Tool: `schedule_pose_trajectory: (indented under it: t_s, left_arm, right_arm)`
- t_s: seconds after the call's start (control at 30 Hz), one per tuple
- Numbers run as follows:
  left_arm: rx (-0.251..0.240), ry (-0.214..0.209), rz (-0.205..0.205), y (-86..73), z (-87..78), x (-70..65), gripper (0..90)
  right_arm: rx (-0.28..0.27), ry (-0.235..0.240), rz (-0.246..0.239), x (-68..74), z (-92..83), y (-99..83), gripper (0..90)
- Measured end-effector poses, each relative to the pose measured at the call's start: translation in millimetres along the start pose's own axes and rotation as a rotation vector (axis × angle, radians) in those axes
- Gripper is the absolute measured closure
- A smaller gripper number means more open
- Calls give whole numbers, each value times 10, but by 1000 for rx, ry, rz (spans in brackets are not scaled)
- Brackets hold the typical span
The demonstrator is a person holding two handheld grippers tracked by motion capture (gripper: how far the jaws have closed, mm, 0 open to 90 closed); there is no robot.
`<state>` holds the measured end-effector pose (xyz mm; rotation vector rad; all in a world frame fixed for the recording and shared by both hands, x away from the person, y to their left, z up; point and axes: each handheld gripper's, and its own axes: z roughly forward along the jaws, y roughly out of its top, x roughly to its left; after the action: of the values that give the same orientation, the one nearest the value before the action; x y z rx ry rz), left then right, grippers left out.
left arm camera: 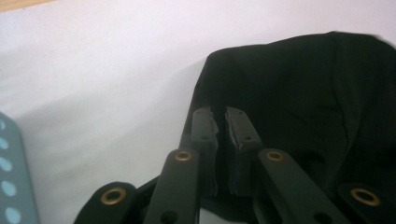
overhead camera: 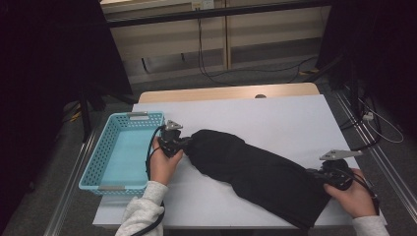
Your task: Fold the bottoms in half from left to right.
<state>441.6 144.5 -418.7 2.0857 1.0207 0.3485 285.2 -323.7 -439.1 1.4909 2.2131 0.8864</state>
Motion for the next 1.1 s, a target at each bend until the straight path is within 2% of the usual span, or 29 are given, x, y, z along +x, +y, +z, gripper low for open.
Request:
schedule_pose_trajectory:
  t_s: [0.1, 0.2, 0.33, 0.4, 0.47, 0.67, 0.8, 0.87, 0.93, 1.0, 1.03, 1.1]
  left_arm:
    - [-4, -13, -15, -5, 6, 4, 789]
    - [-11, -18, -35, -18, 15, 15, 742]
    - [8, -30, -42, -32, 45, 9, 629]
    - [8, -15, -45, -50, 56, -7, 578]
    - [13, 8, -52, -80, 68, -9, 481]
    - [67, 6, -61, -187, 133, -5, 518]
    - [108, 18, -36, -230, 189, -8, 550]
    - [103, 22, -41, -244, 185, -5, 579]
    - [109, 29, -46, -240, 179, -21, 638]
    - [111, -2, -81, -245, 174, -14, 754]
    - [118, -18, -83, -244, 173, -2, 829]
    - [125, -22, -85, -233, 174, -13, 855]
  right_arm:
    - [-18, -57, 26, -132, -91, -23, 890]
    - [-26, -66, 41, -209, -115, -61, 889]
    - [-9, -67, 38, -215, -65, -64, 888]
    - [-7, -70, 30, -213, -52, -52, 888]
    - [-6, -75, 33, -223, -47, -46, 888]
    - [-6, -68, 38, -235, -45, -54, 887]
    - [-2, -65, 29, -227, -35, -54, 886]
    - [1, -64, 29, -226, -30, -59, 886]
    - [0, -62, 27, -227, -26, -59, 886]
    - [1, -64, 24, -224, -23, -57, 886]
    - [2, -63, 25, -223, -24, -57, 886]
    - [1, -63, 25, -223, -25, -58, 886]
